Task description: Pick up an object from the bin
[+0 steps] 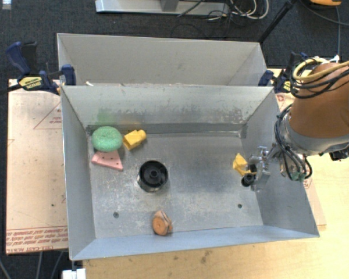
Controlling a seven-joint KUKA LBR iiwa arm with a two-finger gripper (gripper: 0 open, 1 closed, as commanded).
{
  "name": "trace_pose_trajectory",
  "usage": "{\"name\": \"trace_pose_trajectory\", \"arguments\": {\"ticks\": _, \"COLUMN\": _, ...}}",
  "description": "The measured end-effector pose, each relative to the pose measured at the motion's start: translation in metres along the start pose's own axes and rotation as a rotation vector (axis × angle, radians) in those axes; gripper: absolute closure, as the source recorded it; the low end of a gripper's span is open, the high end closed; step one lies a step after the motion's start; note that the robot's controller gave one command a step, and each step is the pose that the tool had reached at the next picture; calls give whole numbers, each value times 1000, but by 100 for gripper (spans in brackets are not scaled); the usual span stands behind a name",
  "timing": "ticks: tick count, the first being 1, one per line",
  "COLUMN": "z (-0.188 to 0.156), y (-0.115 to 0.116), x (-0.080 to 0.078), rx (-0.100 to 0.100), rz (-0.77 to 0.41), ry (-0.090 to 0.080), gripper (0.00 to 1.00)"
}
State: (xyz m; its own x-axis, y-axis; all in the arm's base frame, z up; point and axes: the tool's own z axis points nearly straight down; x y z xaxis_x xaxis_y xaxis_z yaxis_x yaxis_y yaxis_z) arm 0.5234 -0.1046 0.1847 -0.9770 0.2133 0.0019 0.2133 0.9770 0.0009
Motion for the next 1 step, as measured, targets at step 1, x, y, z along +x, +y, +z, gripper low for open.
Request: {"name": "trace_pose_trajectory", "arguments": {"ticks": 1, "z": -34, "y": -2, "x": 1, "rx": 1, "rz": -77, "ry": -17, "gripper": 100}}
